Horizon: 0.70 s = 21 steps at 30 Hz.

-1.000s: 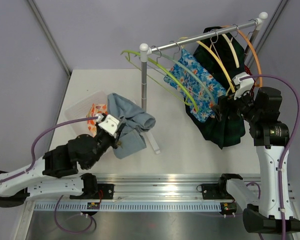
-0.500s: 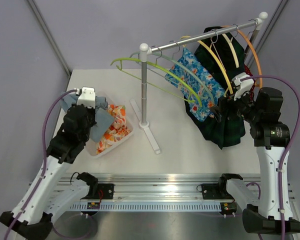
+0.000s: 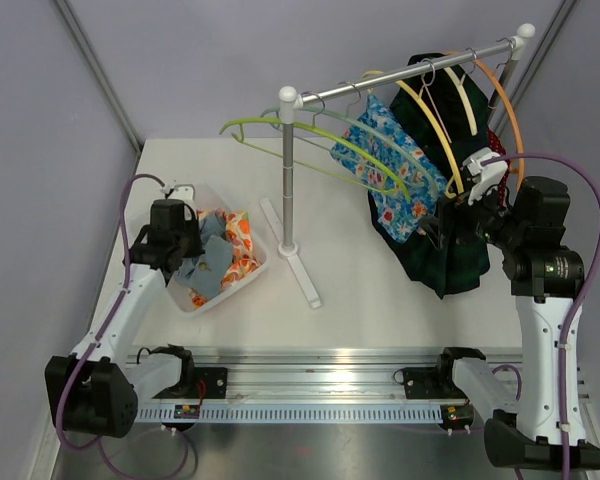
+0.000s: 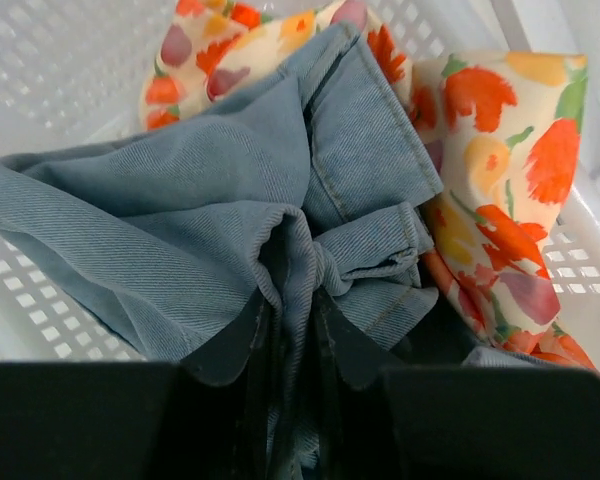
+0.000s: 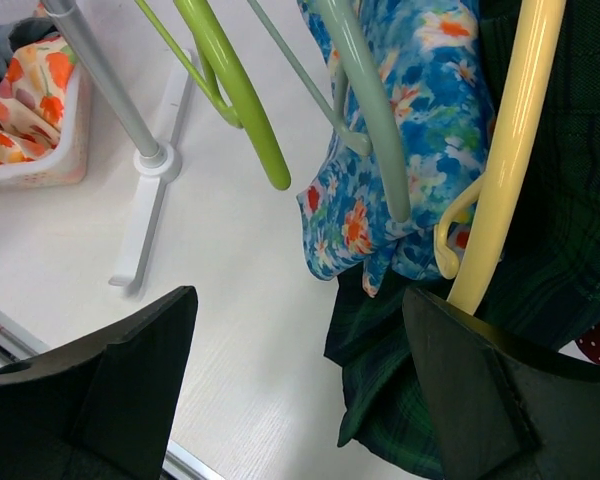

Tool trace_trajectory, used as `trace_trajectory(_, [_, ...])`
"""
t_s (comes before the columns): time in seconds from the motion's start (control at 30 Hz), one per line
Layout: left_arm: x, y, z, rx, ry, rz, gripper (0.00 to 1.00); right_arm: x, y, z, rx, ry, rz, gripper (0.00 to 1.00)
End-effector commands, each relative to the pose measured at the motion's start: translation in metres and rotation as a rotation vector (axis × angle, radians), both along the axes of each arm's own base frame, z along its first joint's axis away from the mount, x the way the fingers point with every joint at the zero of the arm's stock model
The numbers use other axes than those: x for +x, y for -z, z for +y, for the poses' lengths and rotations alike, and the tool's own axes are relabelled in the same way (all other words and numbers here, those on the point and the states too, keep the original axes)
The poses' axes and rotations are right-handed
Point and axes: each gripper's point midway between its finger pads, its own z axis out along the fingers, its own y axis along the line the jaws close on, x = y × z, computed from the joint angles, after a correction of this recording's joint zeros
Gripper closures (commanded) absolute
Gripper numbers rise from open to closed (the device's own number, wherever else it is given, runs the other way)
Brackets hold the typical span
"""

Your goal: Remove the skirt from the hanger

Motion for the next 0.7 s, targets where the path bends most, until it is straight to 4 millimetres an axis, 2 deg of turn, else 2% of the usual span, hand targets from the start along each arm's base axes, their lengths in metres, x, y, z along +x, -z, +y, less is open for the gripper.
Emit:
trace_trajectory(0.0, [0.002, 0.003, -0.010, -0.081, 0.014, -0.016, 0.75, -0.008, -0.024, 0.011, 0.009, -0.081, -0.052, 0.09])
trace_trajectory(0.03, [0.002, 0.003, -0.010, -0.084, 0.013, -0.018, 0.68, -0.009, -0.030, 0.013, 0.011, -0.090, -0.063, 0.09])
trace_trajectory(0.07, [0.001, -0.002, -0.009, -0.086, 0.011, -0.030, 0.46, -0.010, -0.032, 0.015, 0.015, -0.103, -0.059, 0.09])
trace_trajectory(0.1, [0.003, -0.014, -0.010, -0.094, 0.012, -0.055, 0.38, -0.012, -0.040, 0.017, 0.022, -0.120, -0.072, 0.09])
trace_trajectory(0.13, [0.002, -0.023, -0.012, -0.104, 0.018, -0.077, 0.24, -0.013, -0.045, 0.019, 0.024, -0.131, -0.080, 0.09])
trace_trajectory(0.17, [0.000, -0.041, -0.012, -0.115, 0.017, -0.134, 0.13, -0.015, -0.047, 0.021, 0.028, -0.139, -0.072, 0.09])
trace_trajectory(0.2, [0.000, -0.061, -0.012, -0.121, 0.020, -0.192, 0.01, -0.015, -0.059, 0.022, 0.030, -0.148, -0.094, 0.09])
trace_trajectory(0.3, [-0.011, -0.103, -0.019, -0.158, 0.068, -0.310, 0.01, -0.016, -0.073, 0.024, 0.044, -0.152, -0.097, 0.09])
trace_trajectory(0.33, [-0.014, -0.115, -0.023, -0.170, 0.087, -0.337, 0.01, -0.015, -0.085, 0.024, 0.059, -0.145, -0.108, 0.09])
trace_trajectory(0.4, [-0.022, -0.131, -0.026, -0.186, 0.111, -0.391, 0.01, -0.005, -0.092, 0.021, 0.102, -0.090, -0.084, 0.08])
trace_trajectory(0.47, [-0.031, -0.138, -0.035, -0.222, 0.155, -0.414, 0.01, 0.003, -0.110, 0.016, 0.127, -0.037, -0.110, 0.09])
trace_trajectory(0.5, [-0.035, -0.140, -0.040, -0.239, 0.184, -0.424, 0.01, 0.016, -0.109, 0.010, 0.147, 0.017, -0.077, 0.11])
trace_trajectory(0.53, [-0.044, -0.144, -0.051, -0.274, 0.248, -0.458, 0.01, 0.019, -0.120, 0.008, 0.151, 0.032, -0.094, 0.12])
trace_trajectory(0.6, [-0.053, -0.142, -0.061, -0.303, 0.315, -0.494, 0.01, 0.035, -0.129, 0.006, 0.169, 0.051, -0.079, 0.17])
trace_trajectory(0.63, [-0.064, -0.147, -0.068, -0.318, 0.368, -0.535, 0.01, 0.038, -0.130, 0.008, 0.174, 0.036, -0.069, 0.19])
trace_trajectory(0.67, [-0.065, -0.136, -0.070, -0.319, 0.386, -0.543, 0.01, 0.039, -0.131, 0.015, 0.191, -0.007, -0.053, 0.22])
